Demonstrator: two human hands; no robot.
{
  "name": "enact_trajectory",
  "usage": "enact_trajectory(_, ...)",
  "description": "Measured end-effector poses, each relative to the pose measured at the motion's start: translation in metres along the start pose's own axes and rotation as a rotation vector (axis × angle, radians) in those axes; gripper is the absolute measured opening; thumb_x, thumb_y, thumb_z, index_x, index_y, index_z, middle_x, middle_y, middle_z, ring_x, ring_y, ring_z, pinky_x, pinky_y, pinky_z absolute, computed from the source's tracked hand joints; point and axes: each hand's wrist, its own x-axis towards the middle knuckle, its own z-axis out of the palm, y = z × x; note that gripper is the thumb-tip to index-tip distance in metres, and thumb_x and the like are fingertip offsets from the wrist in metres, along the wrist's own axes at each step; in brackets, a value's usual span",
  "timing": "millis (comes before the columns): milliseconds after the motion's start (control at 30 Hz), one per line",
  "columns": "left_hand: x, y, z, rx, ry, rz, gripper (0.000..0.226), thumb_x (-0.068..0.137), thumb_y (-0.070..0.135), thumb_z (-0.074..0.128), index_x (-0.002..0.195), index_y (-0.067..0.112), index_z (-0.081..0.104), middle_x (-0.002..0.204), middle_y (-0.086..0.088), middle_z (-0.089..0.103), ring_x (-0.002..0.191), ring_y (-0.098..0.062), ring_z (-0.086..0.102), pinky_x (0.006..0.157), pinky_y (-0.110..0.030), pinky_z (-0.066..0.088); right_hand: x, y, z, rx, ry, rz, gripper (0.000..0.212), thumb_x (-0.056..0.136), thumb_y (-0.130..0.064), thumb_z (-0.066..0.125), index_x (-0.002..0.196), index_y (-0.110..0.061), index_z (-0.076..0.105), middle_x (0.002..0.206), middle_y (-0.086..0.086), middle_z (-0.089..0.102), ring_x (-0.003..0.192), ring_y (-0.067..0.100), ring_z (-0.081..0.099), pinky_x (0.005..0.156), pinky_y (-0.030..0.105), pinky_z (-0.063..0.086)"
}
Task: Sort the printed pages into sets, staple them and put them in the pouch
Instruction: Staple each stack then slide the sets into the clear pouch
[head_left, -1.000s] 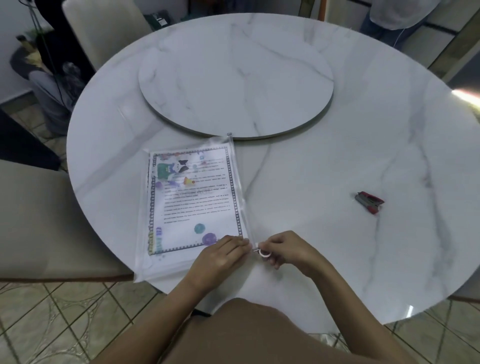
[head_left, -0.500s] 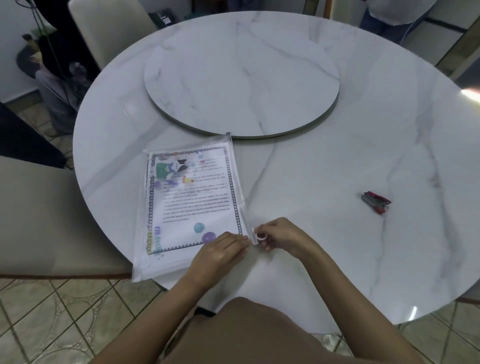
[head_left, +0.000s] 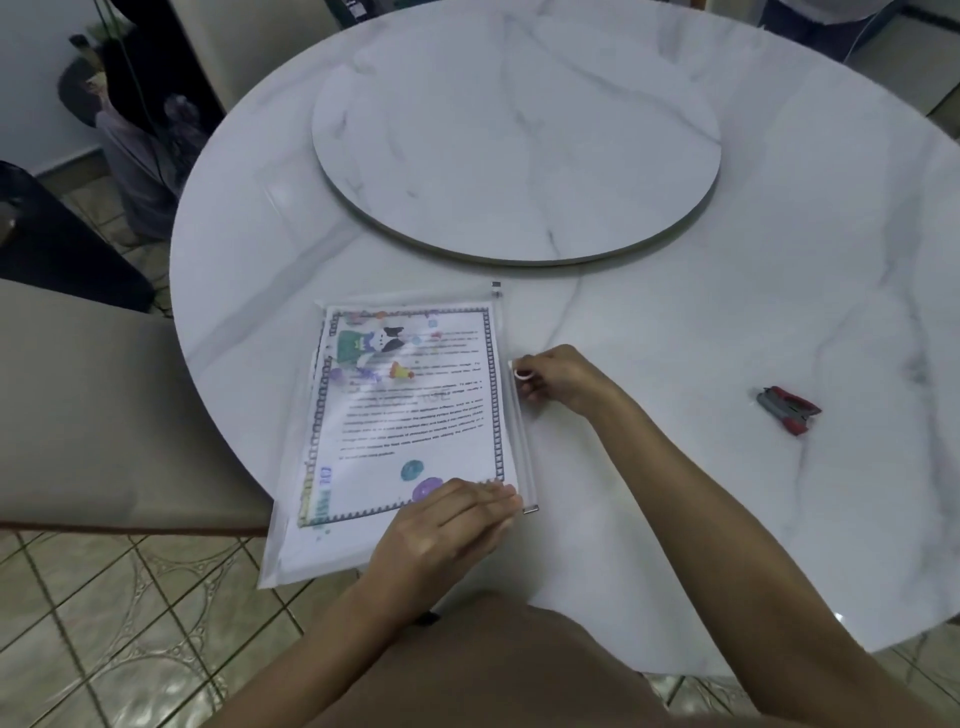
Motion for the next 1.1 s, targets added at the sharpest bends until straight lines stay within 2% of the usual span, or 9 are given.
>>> enact_trajectory(200, 0.006, 0.023, -0.022, 0.043, 0.011, 0.010, 0.013, 0.083, 0.009, 0.068, 0.094, 0.006, 0.073, 0.093, -0.004, 0.073, 0.091, -0.010, 0.068, 0.090, -0.019, 0.049, 0.025, -0.025, -0.004, 0.079, 0.061, 0.017, 0.021, 0.088, -0.002, 0.058, 0.068, 0.001, 0.054, 0.063, 0.012, 0.051, 0.042, 0.016, 0.050, 0.035, 0.018, 0.041)
enact_trajectory(367, 0.005, 0.029, -0.032, 0.016, 0.015, 0.000, 0.011, 0.082, 0.008, 0.070, 0.091, 0.004, 0.073, 0.095, -0.004, 0.073, 0.095, -0.010, 0.068, 0.084, -0.024, 0.054, 0.047, -0.038, -0.012, 0.092, 0.161, 0.002, 0.021, 0.088, -0.004, 0.058, 0.068, 0.002, 0.054, 0.061, 0.013, 0.051, 0.033, 0.015, 0.048, 0.031, 0.018, 0.039)
enact_trajectory(467, 0.011, 0.029, -0.031, -0.001, 0.027, -0.011, 0.012, 0.082, 0.006, 0.069, 0.092, 0.002, 0.073, 0.094, -0.005, 0.073, 0.093, -0.011, 0.068, 0.083, -0.024, 0.054, 0.056, -0.039, -0.017, 0.108, 0.207, -0.011, 0.020, 0.087, -0.004, 0.060, 0.068, 0.001, 0.054, 0.063, 0.012, 0.052, 0.047, 0.020, 0.049, 0.034, 0.020, 0.042)
enact_trajectory(600, 0.018, 0.027, -0.019, -0.033, -0.002, -0.027, 0.011, 0.083, 0.007, 0.068, 0.092, 0.003, 0.073, 0.093, -0.005, 0.073, 0.092, -0.011, 0.068, 0.082, -0.024, 0.054, 0.053, -0.031, -0.029, 0.075, 0.237, -0.052, 0.021, 0.084, -0.008, 0.064, 0.066, -0.001, 0.058, 0.065, 0.013, 0.057, 0.052, 0.022, 0.054, 0.050, 0.028, 0.049)
enact_trajectory(733, 0.019, 0.022, 0.002, 0.004, -0.113, 0.047, 0.010, 0.085, 0.011, 0.067, 0.093, 0.005, 0.072, 0.096, -0.003, 0.072, 0.092, -0.013, 0.067, 0.080, -0.024, 0.054, 0.025, -0.011, -0.045, -0.078, 0.331, -0.132, 0.017, 0.086, -0.010, 0.061, 0.070, -0.004, 0.064, 0.062, 0.006, 0.060, 0.052, 0.016, 0.054, 0.054, 0.023, 0.051)
enact_trajectory(833, 0.020, 0.020, 0.017, 0.036, -0.179, 0.133, 0.010, 0.084, 0.013, 0.068, 0.093, 0.008, 0.070, 0.095, -0.002, 0.071, 0.090, -0.013, 0.066, 0.080, -0.021, 0.053, -0.006, 0.021, -0.048, -0.009, 0.367, -0.187, 0.011, 0.088, -0.004, 0.056, 0.089, -0.006, 0.066, 0.066, 0.005, 0.062, 0.057, 0.015, 0.056, 0.055, 0.020, 0.053)
enact_trajectory(933, 0.017, 0.012, 0.041, 0.026, -0.275, 0.205, 0.010, 0.087, 0.014, 0.063, 0.096, 0.010, 0.063, 0.093, -0.002, 0.070, 0.085, -0.015, 0.065, 0.074, -0.022, 0.052, -0.032, 0.055, -0.052, 0.021, 0.395, -0.221, 0.013, 0.088, -0.003, 0.055, 0.095, -0.008, 0.066, 0.071, 0.003, 0.064, 0.061, 0.013, 0.060, 0.064, 0.020, 0.055)
enact_trajectory(1000, 0.013, 0.004, 0.057, 0.036, -0.390, 0.209, 0.007, 0.088, 0.014, 0.059, 0.093, 0.012, 0.063, 0.088, 0.001, 0.068, 0.079, -0.014, 0.064, 0.066, -0.017, 0.045, -0.047, 0.070, -0.055, -0.001, 0.435, -0.243, 0.015, 0.088, -0.003, 0.056, 0.096, -0.009, 0.066, 0.070, 0.001, 0.065, 0.059, 0.007, 0.061, 0.069, 0.021, 0.055)
enact_trajectory(1100, 0.012, -0.002, 0.080, 0.150, -0.566, 0.188, 0.012, 0.076, 0.015, 0.054, 0.078, 0.019, 0.066, 0.081, 0.007, 0.065, 0.074, -0.008, 0.060, 0.059, -0.014, 0.030, -0.064, 0.084, -0.063, -0.035, 0.465, -0.265, 0.015, 0.087, -0.004, 0.057, 0.096, -0.011, 0.067, 0.072, 0.000, 0.066, 0.055, -0.001, 0.059, 0.066, 0.012, 0.052)
